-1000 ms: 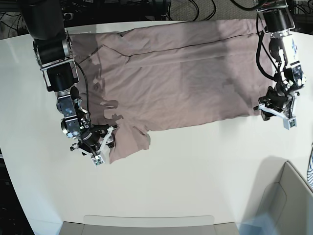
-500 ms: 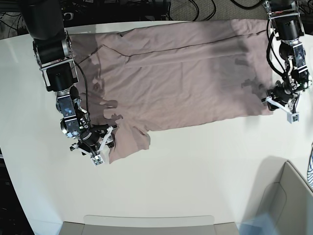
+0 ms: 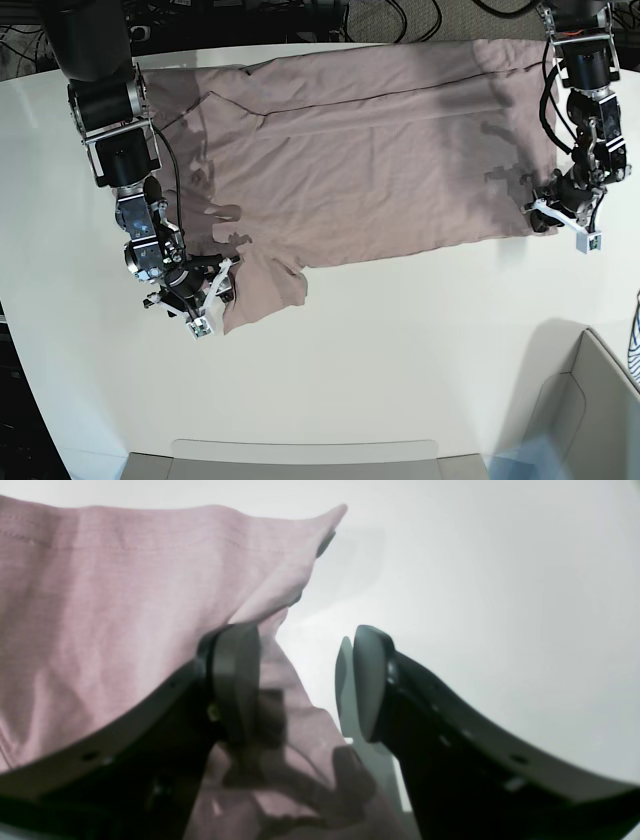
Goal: Fold the T-shirt properly
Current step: 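Reach the left gripper to the other hem corner and grasp it, then lift the hem with both grippers and fold it toward the collar fold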
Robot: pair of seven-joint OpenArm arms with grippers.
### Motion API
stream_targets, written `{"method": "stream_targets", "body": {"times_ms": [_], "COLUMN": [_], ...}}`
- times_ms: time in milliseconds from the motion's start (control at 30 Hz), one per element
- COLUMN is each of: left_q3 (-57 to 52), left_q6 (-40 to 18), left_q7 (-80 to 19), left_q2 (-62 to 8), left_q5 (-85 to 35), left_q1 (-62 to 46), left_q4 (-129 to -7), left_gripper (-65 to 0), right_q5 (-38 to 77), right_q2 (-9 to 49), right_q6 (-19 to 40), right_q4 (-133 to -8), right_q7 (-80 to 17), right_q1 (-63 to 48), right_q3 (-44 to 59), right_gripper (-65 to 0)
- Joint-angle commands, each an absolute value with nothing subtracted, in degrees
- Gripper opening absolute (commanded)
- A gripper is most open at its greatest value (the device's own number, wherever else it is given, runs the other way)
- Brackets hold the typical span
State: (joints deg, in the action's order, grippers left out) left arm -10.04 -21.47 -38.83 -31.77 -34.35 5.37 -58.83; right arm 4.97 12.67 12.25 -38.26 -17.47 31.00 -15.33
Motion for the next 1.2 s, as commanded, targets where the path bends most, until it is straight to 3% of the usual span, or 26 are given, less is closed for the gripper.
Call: {"method": "stream_targets", "body": {"times_ms": [0, 67, 133, 267, 600, 800, 1167], "left_q3": [-9.5, -8.8, -9.3, -9.4, -9.4, -9.4, -18.2], "left_q6": [-21.4, -21.4, -21.4, -21.4, -21.4, -21.1, -21.3], "left_q7": [-41.5, -41.5, -40.8, -38.5, -38.3, -39.5, -45.8], "left_q2": [-32.5, -32.4, -31.5, -30.4, -29.1, -29.2, -28.2], "left_q5": [-33.6, -33.6, -33.5, -33.5, -33.5, -33.5, -33.5], "left_q1": [5.1, 5.4, 5.5, 5.6, 10.2, 10.1, 3.3], "left_q4": [-58.9, -58.9, -58.9, -58.9, -59.1, -66.9, -75.9], "left_gripper": [-46.5, -55.3, -65.0, -65.0, -65.0, -65.0, -65.0], "right_q5": [3.6, 3.6, 3.6, 3.6, 3.7, 3.7, 3.7], "right_q2": [12.9, 12.9, 12.8, 12.8, 13.3, 13.4, 14.6], "right_q6": [12.7, 12.7, 12.7, 12.4, 12.4, 12.4, 12.7], "right_q4": [-38.1, -38.2, -38.5, -38.5, -38.6, -43.3, -60.4], "right_q7": [-20.3, -20.3, -20.2, -20.0, -15.6, -16.1, -27.3], "right_q1": [31.7, 31.9, 32.1, 34.1, 38.5, 37.9, 29.1], "right_q3": [-15.6, -15.6, -15.6, -15.0, -15.0, -15.0, -4.8], "right_gripper": [-34.9, -38.1, -45.9, -65.0, -65.0, -65.0, -65.0]}}
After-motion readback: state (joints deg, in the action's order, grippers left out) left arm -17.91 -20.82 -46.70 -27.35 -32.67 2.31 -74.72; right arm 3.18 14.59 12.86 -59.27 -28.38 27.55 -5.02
